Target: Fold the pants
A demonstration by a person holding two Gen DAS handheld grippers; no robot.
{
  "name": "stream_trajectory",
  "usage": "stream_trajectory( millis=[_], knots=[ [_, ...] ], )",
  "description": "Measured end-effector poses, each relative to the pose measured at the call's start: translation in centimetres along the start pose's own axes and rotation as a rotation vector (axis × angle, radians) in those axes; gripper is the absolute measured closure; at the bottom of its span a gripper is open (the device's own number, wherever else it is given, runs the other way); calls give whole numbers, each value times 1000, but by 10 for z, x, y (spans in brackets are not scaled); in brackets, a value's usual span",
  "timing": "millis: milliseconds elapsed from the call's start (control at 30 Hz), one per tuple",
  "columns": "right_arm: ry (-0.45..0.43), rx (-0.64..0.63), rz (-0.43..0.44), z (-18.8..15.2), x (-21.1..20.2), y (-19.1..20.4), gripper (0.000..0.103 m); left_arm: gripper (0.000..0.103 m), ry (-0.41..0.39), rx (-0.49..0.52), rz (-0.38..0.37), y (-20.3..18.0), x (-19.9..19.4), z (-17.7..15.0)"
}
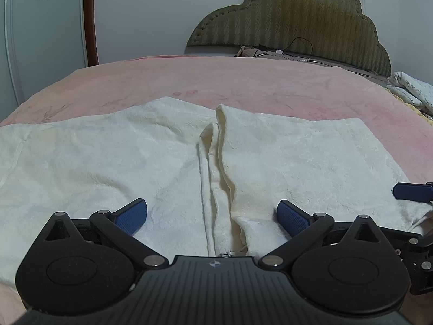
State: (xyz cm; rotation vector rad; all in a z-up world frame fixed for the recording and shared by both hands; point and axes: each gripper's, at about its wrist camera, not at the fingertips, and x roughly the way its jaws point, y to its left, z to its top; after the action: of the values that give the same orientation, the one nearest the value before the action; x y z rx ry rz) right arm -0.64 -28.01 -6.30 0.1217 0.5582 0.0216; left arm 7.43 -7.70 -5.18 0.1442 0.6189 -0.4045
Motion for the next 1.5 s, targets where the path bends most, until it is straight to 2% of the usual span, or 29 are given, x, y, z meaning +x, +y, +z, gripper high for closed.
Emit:
stream_trajectory(
  millis=[267, 333, 400, 433, 533, 600, 633, 733, 767, 833, 900, 967, 1000, 1033, 1100, 1200, 1267, 1300, 1400, 1500],
  knots=[
    [2, 0, 1, 1, 0, 0, 0, 0, -10, -10, -14, 5, -5, -1],
    [-1, -4, -3, 1, -1, 1, 0, 0, -25, 0, 15, 7, -18, -1],
    [-15, 24, -14, 4, -3, 1, 0, 0, -66, 35, 74, 14, -30, -1],
    [-21, 59, -3, 6, -4, 1, 0, 0, -81, 60, 126, 21, -34, 0],
    [-18, 157, 83, 18, 0, 2, 0, 0, -70, 111, 301, 50, -34, 2],
    [-19, 140, 87, 27, 7, 11, 0, 0, -38, 73, 373, 78, -32, 1],
    [-12, 119, 73, 30, 12, 17, 0, 0, -24, 29, 378, 93, -33, -2],
    [59, 2, 25, 28, 34, 37, 0, 0, 5, -55, 332, 127, -39, -11],
    [43, -64, -6, 24, 35, 46, 0, 0, -5, -58, 339, 131, -45, -12],
    [23, -75, -34, 24, 30, 54, 0, 0, -47, -87, 347, 142, -63, -12],
    [-11, -93, -13, 28, 23, 64, 0, 0, -65, -155, 344, 159, -75, -14],
    [-56, -133, 21, 31, 18, 79, 0, 0, -44, -247, 347, 183, -76, -17],
    [-63, -152, 26, 31, 20, 87, 0, 0, -23, -266, 324, 191, -72, -21],
    [-50, -171, 29, 31, 25, 94, 0, 0, -12, -255, 299, 195, -70, -25],
    [1, -189, 57, 27, 37, 102, 0, 0, -38, -204, 307, 189, -77, -27],
    [-32, -161, 25, 28, 32, 106, 1, 0, -74, -225, 337, 193, -93, -27],
    [-87, -252, 17, 31, 23, 127, 1, 1, -73, -332, 357, 211, -101, -28],
    [-116, -315, 35, 31, 19, 143, 1, 1, -70, -412, 340, 224, -106, -30],
    [-166, -477, 116, 29, 16, 190, 1, 1, -52, -629, 213, 257, -118, -42],
    [-174, -653, 157, 18, 24, 236, 1, 1, -68, -736, 114, 275, -128, -52]
  ],
)
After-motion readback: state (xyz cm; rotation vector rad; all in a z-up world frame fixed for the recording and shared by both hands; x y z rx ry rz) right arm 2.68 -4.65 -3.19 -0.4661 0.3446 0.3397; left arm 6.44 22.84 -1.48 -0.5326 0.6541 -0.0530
